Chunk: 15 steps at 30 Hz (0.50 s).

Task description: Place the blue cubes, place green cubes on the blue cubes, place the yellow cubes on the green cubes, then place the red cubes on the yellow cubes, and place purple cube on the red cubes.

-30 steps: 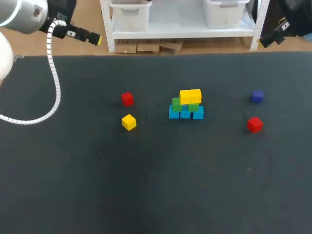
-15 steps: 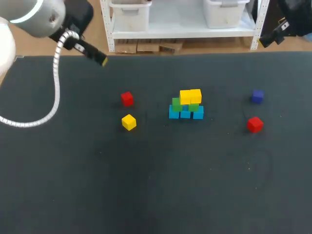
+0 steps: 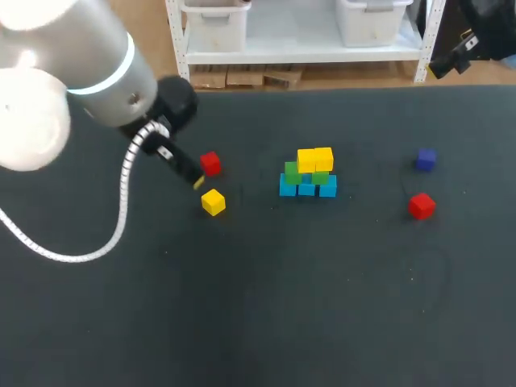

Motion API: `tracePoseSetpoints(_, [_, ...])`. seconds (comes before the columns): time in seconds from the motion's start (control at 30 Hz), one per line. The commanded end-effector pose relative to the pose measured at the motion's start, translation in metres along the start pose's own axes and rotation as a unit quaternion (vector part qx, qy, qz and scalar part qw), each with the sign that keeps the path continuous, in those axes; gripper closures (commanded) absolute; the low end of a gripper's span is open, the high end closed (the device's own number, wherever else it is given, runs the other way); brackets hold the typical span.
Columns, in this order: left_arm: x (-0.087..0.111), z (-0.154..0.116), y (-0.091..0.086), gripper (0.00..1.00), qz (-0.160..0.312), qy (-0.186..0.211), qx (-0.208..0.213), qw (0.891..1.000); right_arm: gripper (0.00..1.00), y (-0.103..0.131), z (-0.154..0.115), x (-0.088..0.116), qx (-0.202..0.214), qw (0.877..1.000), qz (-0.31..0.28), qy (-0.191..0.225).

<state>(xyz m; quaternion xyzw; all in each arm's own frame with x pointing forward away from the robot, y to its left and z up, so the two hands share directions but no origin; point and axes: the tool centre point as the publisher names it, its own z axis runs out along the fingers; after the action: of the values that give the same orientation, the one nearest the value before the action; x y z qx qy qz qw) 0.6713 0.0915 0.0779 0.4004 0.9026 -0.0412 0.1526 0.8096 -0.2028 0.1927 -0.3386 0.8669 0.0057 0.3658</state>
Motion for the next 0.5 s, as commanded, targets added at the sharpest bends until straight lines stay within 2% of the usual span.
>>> tracePoseSetpoints(0.03, [-0.009,0.021,-0.006,0.00,0.005,0.023,0.012,1.000,0.00,0.004,-0.001,0.002,0.014,1.000,0.001,-0.002])
tracePoseSetpoints(0.33, [-0.014,0.047,-0.026,0.00,0.047,0.062,0.045,0.996,0.00,0.004,-0.001,0.002,0.014,1.000,0.001,-0.002])
tracePoseSetpoints(0.4, [-0.016,0.050,-0.028,0.14,0.055,0.073,0.042,0.995,0.00,0.004,-0.001,0.002,0.014,1.000,0.001,-0.002])
tracePoseSetpoints(0.43, [-0.016,0.054,-0.028,0.13,0.059,0.085,0.048,0.993,0.00,0.004,-0.001,0.002,0.014,1.000,0.001,-0.002])
tracePoseSetpoints(0.47, [-0.016,0.056,-0.028,0.02,0.055,0.089,0.055,0.993,0.00,0.004,-0.001,0.002,0.014,1.000,0.001,-0.002])
tracePoseSetpoints(0.5, [-0.016,0.059,-0.028,0.00,0.058,0.094,0.054,0.992,0.00,0.004,-0.001,0.002,0.014,1.000,0.001,-0.002])
